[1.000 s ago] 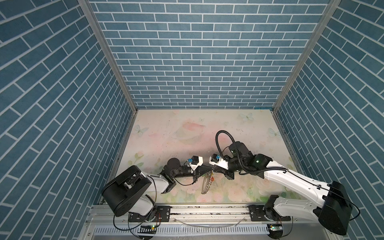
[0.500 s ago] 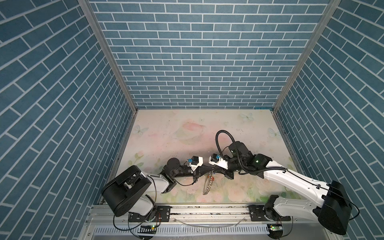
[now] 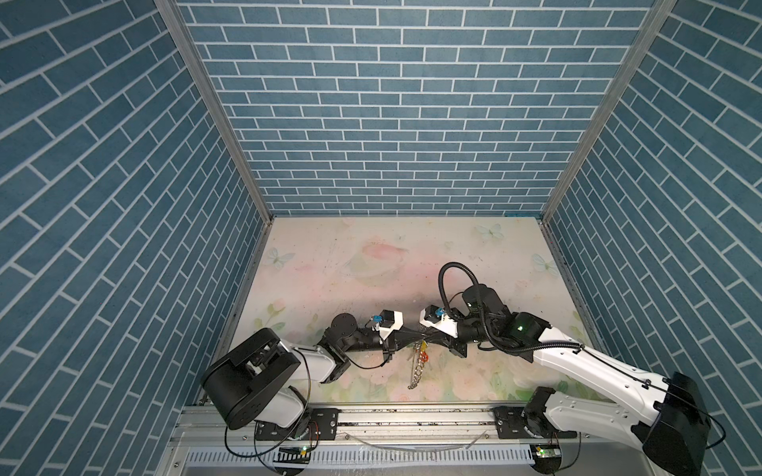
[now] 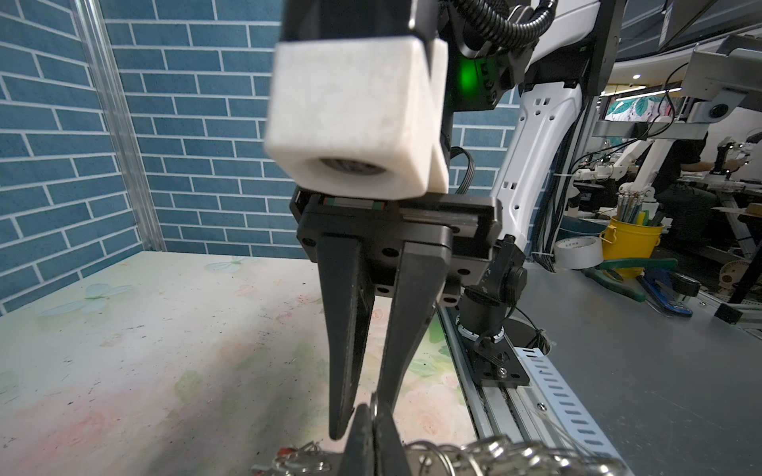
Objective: Put the keys on the keyring
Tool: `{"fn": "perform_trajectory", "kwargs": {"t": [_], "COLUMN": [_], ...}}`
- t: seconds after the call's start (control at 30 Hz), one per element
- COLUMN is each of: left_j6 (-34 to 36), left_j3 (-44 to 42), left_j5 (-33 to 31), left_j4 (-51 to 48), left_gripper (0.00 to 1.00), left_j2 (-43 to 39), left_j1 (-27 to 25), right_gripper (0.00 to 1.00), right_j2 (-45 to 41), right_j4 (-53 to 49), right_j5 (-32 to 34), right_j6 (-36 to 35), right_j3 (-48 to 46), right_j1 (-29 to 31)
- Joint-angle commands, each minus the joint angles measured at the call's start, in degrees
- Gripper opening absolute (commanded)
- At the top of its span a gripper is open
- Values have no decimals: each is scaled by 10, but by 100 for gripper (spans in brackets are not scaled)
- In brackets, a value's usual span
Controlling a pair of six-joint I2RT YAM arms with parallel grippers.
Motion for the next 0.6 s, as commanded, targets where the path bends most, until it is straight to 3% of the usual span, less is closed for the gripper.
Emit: {"fn": "perform_trajectory", "kwargs": {"t": [0.0, 0.33, 0.57], "left_j6": [-6, -22, -7], "left_j3": [13, 21, 10], "left_j5": [25, 62, 35], "left_j4": [22, 22, 22], "left_gripper": [0, 0, 0], "left_j2": [1, 5, 0], "left_j1": [-5, -5, -4], "right_gripper": [17, 17, 21], "right_j2": [1, 15, -12], "right_j4": [55, 101, 67], "right_j5": [-21, -4, 84], "right_j6": [19, 36, 32], "right_j3": [-10, -23, -25], "right_j1": [1, 2, -1]}}
